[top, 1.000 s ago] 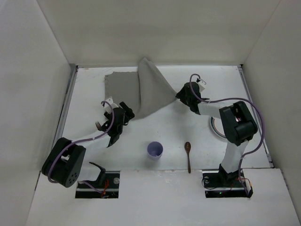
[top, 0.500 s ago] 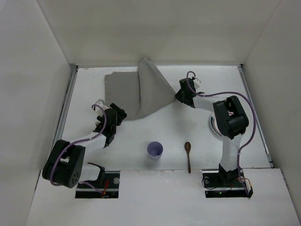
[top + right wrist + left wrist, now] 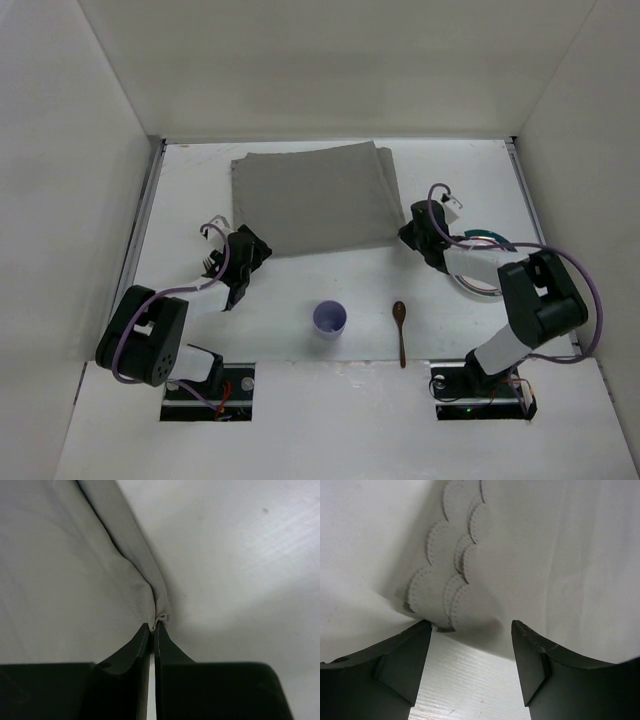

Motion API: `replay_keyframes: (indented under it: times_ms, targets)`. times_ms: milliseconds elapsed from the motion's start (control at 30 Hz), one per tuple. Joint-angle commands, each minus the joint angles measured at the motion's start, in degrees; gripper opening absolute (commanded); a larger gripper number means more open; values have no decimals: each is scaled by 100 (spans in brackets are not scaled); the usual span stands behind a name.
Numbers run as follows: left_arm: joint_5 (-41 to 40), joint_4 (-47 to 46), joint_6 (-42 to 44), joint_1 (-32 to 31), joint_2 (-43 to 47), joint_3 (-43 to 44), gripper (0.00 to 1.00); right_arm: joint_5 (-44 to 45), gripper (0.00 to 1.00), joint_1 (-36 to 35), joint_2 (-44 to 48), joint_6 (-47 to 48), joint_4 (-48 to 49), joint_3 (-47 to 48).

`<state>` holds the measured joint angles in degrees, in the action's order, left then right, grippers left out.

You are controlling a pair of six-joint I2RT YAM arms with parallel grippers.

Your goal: Set the dinner table for one person

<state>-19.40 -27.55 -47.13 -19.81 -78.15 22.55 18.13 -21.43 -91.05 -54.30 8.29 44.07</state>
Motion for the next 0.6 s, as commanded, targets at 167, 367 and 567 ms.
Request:
replay_keyframes:
  times_ms: [167,367,567]
  targets:
    - [-266,477,-85,-79,-217,399,62,165,8,21,719,-256,444,-1005]
    - [-336,575,-235,-115,-289,409,50,129,8,21,1255,-168,489,-1339]
    - [-284,645,-288,-167,-122,338,15,24,8,82,1765,-28,454,-1665]
